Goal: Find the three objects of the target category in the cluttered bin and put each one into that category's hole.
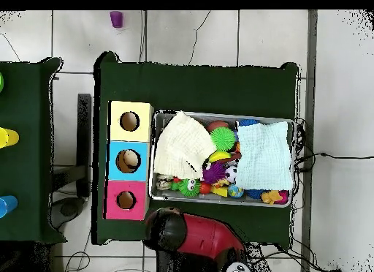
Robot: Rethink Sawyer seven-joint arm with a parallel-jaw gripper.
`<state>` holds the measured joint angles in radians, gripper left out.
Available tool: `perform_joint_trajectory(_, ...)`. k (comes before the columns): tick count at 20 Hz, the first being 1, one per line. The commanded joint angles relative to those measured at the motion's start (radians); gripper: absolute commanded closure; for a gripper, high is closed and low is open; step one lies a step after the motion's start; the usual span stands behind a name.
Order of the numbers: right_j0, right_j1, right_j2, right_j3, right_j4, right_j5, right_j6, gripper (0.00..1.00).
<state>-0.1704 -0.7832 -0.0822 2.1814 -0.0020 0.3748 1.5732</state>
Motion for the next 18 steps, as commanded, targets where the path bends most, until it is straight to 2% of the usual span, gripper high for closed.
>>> perform_joint_trajectory(1, 0.006, 0.029, -0.016, 0.007, -0.02, -0.047, 0.177, 0.0)
perform_joint_trajectory(3, 0.03, 0.071, -0.015, -0.045, -0.001, -0.027, 0.19, 0.0)
perform_joint_trajectory(6, 0.089, 0.17, -0.021, -0.232, 0.016, 0.058, 0.185, 0.0)
perform_joint_trajectory(8, 0.102, 0.217, -0.019, -0.308, 0.025, 0.09, 0.174, 0.0)
perform_joint_trajectory(11, 0.114, 0.27, -0.019, -0.371, 0.036, 0.106, 0.166, 0.0)
perform_joint_trajectory(14, 0.123, 0.297, -0.022, -0.396, 0.04, 0.086, 0.168, 0.0)
perform_joint_trajectory(18, 0.089, 0.351, -0.003, -0.44, 0.043, 0.088, 0.143, 0.0)
